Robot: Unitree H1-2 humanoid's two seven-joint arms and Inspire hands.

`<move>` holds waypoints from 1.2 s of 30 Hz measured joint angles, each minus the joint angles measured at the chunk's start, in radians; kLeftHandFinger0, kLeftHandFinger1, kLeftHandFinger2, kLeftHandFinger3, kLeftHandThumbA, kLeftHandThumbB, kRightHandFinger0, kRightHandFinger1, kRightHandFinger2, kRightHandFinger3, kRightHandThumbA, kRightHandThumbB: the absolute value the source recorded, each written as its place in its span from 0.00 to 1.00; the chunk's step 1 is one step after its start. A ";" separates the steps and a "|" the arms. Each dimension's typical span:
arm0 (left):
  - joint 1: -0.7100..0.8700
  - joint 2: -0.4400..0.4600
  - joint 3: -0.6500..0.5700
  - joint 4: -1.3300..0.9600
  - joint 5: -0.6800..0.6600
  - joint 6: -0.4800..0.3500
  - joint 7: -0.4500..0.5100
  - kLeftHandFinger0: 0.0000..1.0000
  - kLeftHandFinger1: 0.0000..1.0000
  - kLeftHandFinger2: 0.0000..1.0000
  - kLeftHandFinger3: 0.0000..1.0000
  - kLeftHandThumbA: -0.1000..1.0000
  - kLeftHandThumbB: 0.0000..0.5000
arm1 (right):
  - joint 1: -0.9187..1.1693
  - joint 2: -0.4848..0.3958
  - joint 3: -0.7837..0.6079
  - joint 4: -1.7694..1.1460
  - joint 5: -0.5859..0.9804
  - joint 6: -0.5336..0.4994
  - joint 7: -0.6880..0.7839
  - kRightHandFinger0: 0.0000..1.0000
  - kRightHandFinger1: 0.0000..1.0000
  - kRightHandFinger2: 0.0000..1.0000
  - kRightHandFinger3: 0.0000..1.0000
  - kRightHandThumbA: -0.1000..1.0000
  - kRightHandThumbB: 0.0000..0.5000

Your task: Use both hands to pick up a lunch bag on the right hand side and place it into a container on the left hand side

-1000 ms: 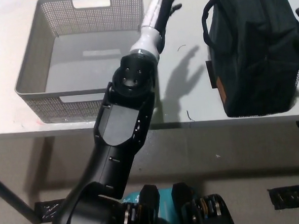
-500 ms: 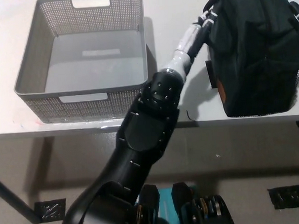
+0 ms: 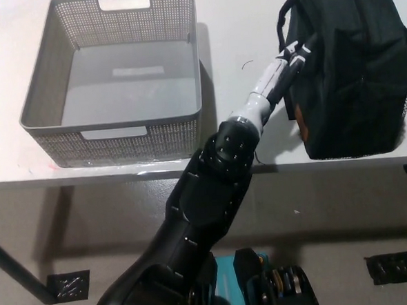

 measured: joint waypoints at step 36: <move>-0.072 0.055 0.028 0.253 0.019 -0.139 0.051 1.00 1.00 1.00 1.00 1.00 0.64 | -0.138 0.268 -0.136 0.407 0.194 -0.140 0.083 1.00 1.00 1.00 1.00 1.00 0.52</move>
